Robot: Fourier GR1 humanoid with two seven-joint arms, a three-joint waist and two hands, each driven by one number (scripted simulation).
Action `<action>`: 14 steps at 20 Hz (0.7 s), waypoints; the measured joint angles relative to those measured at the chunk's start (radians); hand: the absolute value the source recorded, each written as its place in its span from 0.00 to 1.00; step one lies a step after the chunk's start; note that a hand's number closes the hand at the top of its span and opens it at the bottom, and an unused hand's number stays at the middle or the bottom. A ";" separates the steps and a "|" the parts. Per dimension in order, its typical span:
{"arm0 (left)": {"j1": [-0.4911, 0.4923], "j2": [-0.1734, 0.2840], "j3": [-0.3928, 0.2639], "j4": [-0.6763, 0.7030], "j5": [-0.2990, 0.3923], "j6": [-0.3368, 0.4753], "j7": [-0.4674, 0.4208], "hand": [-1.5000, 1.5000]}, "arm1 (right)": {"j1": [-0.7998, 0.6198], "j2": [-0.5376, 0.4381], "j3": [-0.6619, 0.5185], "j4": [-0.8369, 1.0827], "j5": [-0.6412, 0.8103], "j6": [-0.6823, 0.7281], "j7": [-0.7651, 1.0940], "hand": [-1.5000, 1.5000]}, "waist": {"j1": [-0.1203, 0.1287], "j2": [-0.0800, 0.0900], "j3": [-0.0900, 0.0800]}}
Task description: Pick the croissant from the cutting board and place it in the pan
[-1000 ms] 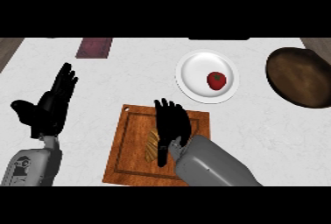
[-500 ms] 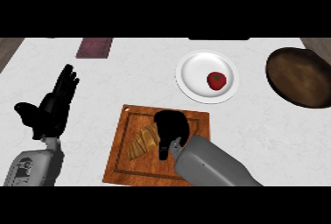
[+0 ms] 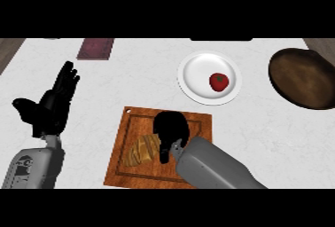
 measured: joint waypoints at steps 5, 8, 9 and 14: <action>0.010 0.004 0.004 0.001 0.000 -0.007 0.000 0.50 | 0.000 -0.069 -0.109 0.028 0.014 0.007 -0.036 1.00 | -0.003 0.002 0.000; 0.007 0.007 0.006 -0.009 0.003 -0.010 0.013 0.50 | 0.001 -0.103 -0.161 0.044 0.047 -0.038 -0.040 1.00 | -0.005 0.002 0.000; 0.007 0.008 0.008 -0.005 0.004 -0.011 0.010 0.50 | -0.004 -0.109 -0.164 0.032 0.071 -0.056 -0.023 1.00 | -0.007 0.002 0.000; 0.023 0.005 0.013 0.007 -0.002 -0.005 -0.011 0.50 | -0.023 -0.182 -0.167 -0.083 0.216 -0.190 0.030 1.00 | -0.022 -0.003 -0.001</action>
